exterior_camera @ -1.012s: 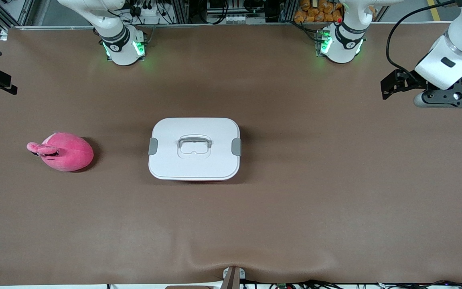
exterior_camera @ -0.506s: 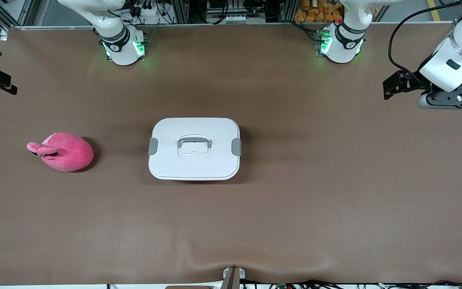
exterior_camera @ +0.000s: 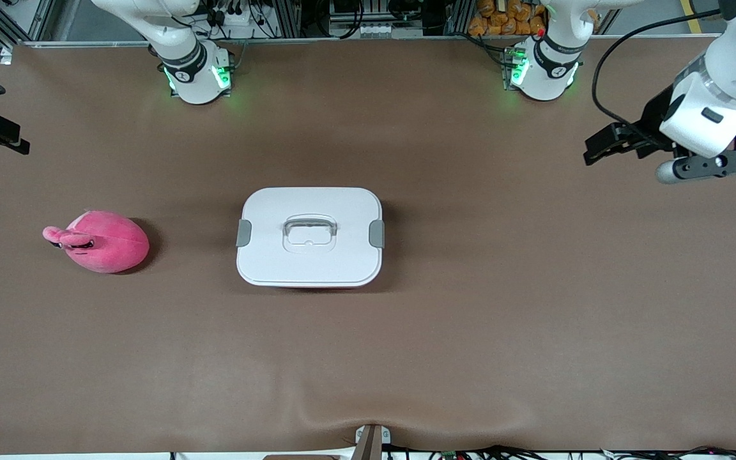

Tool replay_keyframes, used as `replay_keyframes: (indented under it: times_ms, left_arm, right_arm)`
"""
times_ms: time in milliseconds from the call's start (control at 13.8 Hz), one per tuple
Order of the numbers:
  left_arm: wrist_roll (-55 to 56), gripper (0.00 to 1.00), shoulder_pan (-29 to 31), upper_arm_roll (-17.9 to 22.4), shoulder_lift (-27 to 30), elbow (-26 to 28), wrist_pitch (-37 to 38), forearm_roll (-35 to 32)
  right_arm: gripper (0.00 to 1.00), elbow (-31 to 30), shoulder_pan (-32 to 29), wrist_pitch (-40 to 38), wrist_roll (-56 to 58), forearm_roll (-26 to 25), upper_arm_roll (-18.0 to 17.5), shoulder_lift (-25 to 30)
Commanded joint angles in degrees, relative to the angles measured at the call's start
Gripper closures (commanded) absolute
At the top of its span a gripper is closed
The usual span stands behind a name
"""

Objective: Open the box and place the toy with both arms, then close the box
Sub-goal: 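Reach the left gripper to the white lid handle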

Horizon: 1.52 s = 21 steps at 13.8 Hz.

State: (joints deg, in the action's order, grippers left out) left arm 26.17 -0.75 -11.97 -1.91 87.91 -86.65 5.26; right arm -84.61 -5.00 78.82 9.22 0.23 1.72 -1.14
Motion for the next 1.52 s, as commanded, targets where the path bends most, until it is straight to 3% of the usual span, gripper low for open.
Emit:
replay_keyframes:
  times_ms: [0, 289, 795, 1084, 1446]
  left_arm:
    - [10.09, 0.0, -4.67, -0.15, -3.79, -3.87, 0.69, 1.77]
    - [30.84, 0.0, -12.94, -0.15, -8.46, -7.4, -0.01, 2.03]
    - [60.98, 0.0, -24.19, 0.02, -16.62, -9.77, -10.28, 2.91]
    - [71.46, 0.0, -29.64, 0.64, -22.51, -13.72, -13.89, 1.6]
    - [85.16, 0.0, -37.38, 1.6, -27.96, -13.82, -23.65, -4.37]
  right_arm:
    - [0.0, 0.67, -0.71, 0.02, -0.35, 1.17, -0.22, -0.71]
    - [0.0, 0.67, -0.8, 0.11, -0.35, 1.0, -0.22, -1.32]
    - [0.0, 0.76, -0.8, 0.63, -0.35, 1.09, -0.31, -3.51]
    - [0.0, 0.58, -2.11, 1.43, -0.35, 1.26, -0.31, -6.42]
    - [0.0, 0.76, -2.38, 1.87, 0.36, 1.17, -0.31, -8.0]
